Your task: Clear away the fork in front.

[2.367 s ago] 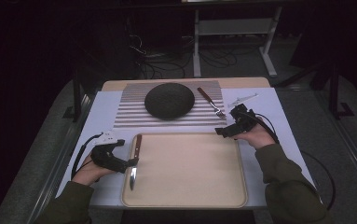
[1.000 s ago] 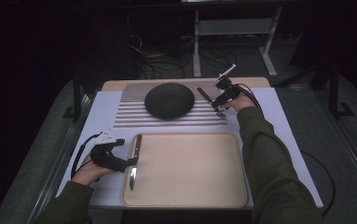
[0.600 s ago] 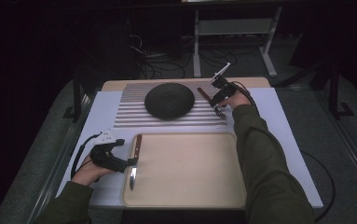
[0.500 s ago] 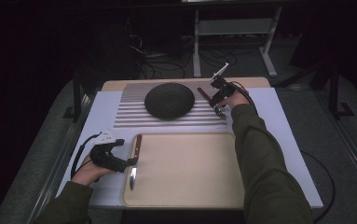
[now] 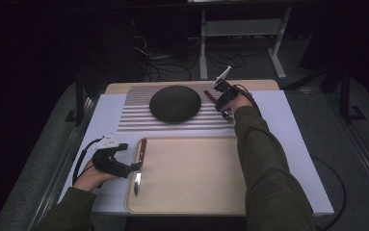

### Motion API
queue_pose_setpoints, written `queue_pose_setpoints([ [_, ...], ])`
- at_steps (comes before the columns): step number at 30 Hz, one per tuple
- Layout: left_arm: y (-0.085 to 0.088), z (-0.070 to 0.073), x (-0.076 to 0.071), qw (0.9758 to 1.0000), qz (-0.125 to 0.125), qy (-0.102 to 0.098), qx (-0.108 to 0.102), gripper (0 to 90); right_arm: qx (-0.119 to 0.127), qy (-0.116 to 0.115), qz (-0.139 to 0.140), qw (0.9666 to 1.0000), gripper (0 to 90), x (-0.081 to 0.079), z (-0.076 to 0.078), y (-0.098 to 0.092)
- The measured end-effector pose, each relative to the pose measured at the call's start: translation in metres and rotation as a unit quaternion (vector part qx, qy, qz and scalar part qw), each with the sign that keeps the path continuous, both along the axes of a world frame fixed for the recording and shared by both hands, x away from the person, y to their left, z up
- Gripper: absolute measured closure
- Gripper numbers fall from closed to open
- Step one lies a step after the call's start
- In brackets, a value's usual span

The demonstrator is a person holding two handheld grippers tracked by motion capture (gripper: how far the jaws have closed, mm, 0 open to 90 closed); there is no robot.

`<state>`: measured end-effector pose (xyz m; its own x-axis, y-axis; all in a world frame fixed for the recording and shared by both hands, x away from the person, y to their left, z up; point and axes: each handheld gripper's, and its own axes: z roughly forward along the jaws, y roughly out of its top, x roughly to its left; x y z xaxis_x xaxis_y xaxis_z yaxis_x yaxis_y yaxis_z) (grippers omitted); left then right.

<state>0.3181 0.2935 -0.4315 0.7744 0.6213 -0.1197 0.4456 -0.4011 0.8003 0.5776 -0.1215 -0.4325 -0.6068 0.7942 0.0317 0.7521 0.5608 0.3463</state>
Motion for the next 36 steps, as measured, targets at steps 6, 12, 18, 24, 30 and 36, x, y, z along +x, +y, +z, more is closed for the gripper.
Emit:
queue_pose_setpoints([
  [6, -0.0004, -0.0003, 0.0000, 1.0000, 0.000, 0.000, 0.001, 0.0, -0.001, 0.000, -0.003, 1.0000, 71.7, 0.0008, -0.0007, -0.0014],
  [12, -0.0005, -0.0003, -0.0001, 1.0000, 0.000, 0.000, 0.001, 0.0, -0.006, 0.002, -0.005, 1.0000, 75.9, 0.0003, -0.0006, -0.0008],
  [18, -0.0004, -0.0004, -0.0002, 1.0000, -0.001, 0.000, 0.002, 0.0, -0.009, 0.000, -0.014, 0.9999, 78.0, -0.0004, -0.0006, -0.0005],
  [24, -0.0006, -0.0004, -0.0006, 1.0000, 0.000, 0.000, 0.000, 0.0, -0.018, -0.001, -0.019, 0.9996, 80.0, -0.0018, -0.0004, 0.0026],
  [30, 0.0000, -0.0003, -0.0008, 1.0000, 0.000, 0.000, 0.001, 0.0, -0.017, 0.000, -0.030, 0.9994, 81.1, -0.0021, -0.0003, 0.0029],
  [36, 0.0005, -0.0003, -0.0008, 1.0000, 0.001, 0.000, 0.001, 0.0, -0.009, 0.003, -0.043, 0.9990, 81.5, -0.0021, -0.0004, 0.0012],
])
